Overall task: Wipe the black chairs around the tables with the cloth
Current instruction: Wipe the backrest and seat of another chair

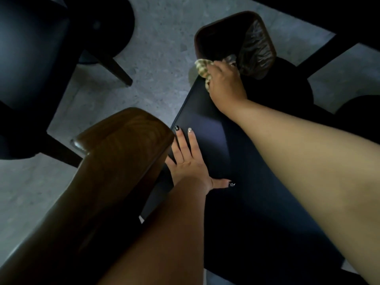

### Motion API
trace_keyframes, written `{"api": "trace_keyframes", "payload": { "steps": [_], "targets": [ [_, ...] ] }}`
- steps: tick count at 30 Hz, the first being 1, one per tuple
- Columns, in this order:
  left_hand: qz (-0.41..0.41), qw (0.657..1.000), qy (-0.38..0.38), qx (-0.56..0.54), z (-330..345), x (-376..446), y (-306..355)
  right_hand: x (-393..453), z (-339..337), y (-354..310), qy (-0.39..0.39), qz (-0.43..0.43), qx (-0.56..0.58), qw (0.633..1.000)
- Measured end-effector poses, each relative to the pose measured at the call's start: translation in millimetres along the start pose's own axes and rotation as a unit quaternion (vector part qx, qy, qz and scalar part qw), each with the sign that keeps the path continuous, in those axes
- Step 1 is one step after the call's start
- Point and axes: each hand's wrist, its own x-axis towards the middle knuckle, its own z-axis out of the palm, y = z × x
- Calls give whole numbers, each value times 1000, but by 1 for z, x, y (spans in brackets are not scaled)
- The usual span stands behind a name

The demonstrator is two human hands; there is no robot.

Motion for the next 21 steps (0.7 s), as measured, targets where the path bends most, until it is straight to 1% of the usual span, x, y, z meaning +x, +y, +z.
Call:
{"api": "trace_keyframes", "payload": {
  "steps": [1,3,5,8,10,13,14,16,18,19,20,21],
  "targets": [
    [-11,1000,10,0,1,-6,2,-3,0,-2,-4,5,1,1000],
    [-63,998,22,-14,9,-23,7,-7,-2,-4,-19,4,11,1000],
    [-111,993,19,-40,19,-38,11,-12,-2,-6,-31,-7,4,999],
    [-119,992,-15,-46,24,-47,8,-31,5,-20,-63,-48,-9,997],
    [-141,988,-43,-51,22,-49,5,-53,10,-36,-93,-94,0,991],
    [-254,957,-71,-119,20,-53,6,-102,20,-58,-141,-202,8,969],
    [-276,949,-77,-133,20,-54,7,-117,23,-62,-151,-241,8,959],
    [-290,941,-88,-147,21,-51,8,-132,24,-60,-163,-309,-4,937],
    [-295,938,-93,-155,20,-48,8,-121,12,-47,-169,-375,2,911],
    [-292,938,-95,-159,20,-47,7,-109,6,-38,-166,-393,13,905],
    [-287,939,-98,-164,20,-47,6,-93,2,-25,-145,-378,26,914],
    [-282,939,-100,-168,21,-47,5,-76,-1,-11,-128,-337,20,933]
  ]
}}
